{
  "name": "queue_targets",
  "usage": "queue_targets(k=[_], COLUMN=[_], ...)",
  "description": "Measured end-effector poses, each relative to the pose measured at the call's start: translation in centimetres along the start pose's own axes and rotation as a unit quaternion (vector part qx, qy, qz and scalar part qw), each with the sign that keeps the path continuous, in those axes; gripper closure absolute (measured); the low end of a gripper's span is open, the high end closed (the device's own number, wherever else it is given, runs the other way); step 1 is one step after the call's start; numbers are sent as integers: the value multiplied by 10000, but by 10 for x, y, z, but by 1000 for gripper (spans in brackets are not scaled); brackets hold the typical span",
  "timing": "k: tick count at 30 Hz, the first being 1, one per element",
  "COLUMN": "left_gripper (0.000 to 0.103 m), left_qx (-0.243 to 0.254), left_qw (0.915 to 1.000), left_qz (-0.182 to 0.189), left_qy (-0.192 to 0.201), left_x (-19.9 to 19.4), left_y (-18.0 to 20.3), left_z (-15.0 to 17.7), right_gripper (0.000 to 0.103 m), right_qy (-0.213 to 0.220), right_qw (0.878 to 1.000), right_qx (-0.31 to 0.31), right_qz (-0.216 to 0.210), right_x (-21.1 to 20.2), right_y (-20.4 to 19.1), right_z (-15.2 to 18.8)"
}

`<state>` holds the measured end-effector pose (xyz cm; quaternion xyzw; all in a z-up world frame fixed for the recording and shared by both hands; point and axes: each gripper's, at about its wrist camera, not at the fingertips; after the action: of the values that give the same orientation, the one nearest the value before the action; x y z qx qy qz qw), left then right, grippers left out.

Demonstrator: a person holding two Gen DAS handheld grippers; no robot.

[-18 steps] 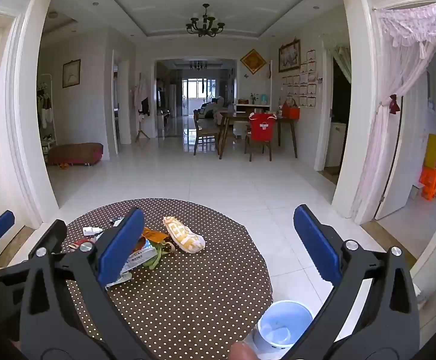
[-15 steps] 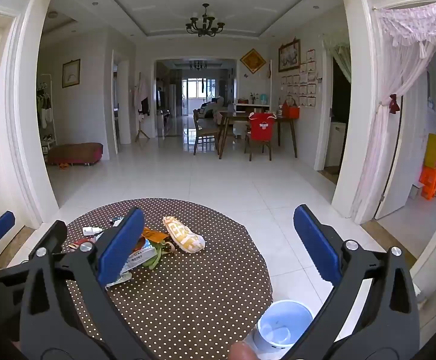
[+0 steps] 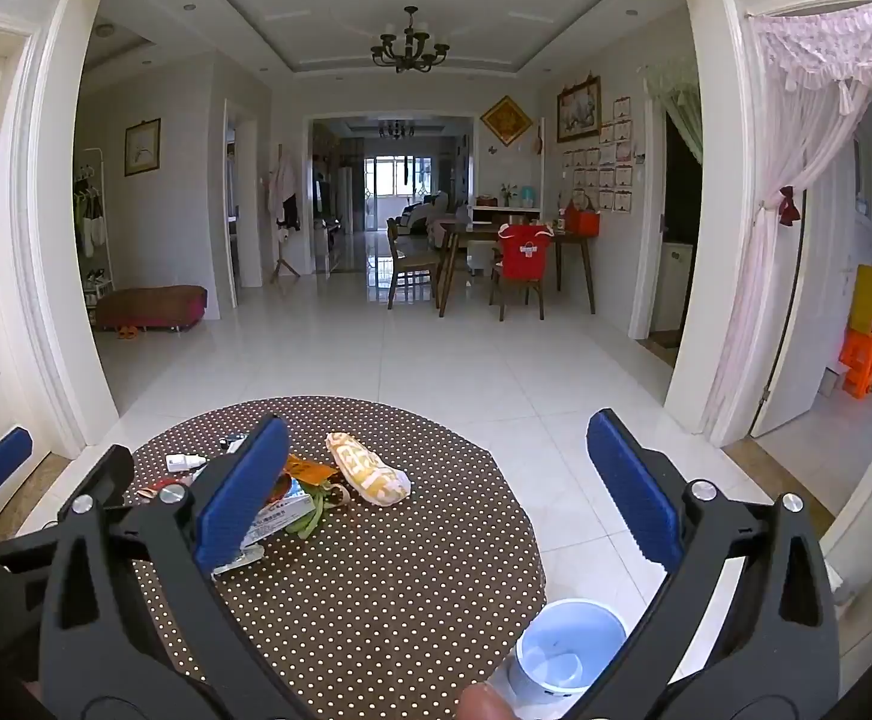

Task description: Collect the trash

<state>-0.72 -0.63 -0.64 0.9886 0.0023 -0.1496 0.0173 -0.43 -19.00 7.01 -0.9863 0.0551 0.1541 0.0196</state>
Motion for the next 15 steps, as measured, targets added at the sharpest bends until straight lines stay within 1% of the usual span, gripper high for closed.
queue_targets(k=[2,6,10,11,15], left_gripper=[4,4,4,4,4], left_qx=[-34,-45,-13,-24,-34], left_qw=[10000,9998,9999,9999,9999], left_qz=[45,169,149,160,143], left_qy=[-23,-25,-3,-57,-69], left_x=[8,8,6,10,11], left_y=[-3,-2,1,-3,-3], left_z=[1,6,11,-4,-5], right_gripper=[6,6,5,5,5], right_qy=[3,-1,-2,-7,-16], right_qw=[10000,10000,10000,10000,10000], right_qx=[5,3,-4,-2,-6], right_qz=[0,-4,5,2,-4], right_x=[0,0,0,1,2], right_y=[0,0,0,1,1], right_z=[0,0,0,1,3])
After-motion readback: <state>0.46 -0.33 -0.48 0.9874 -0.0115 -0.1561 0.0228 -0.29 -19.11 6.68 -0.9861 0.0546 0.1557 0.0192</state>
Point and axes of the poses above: each gripper's, at about its wrist camera, not at the fingertips, and x roughly the way its jaws point, y to its right, z to its underside
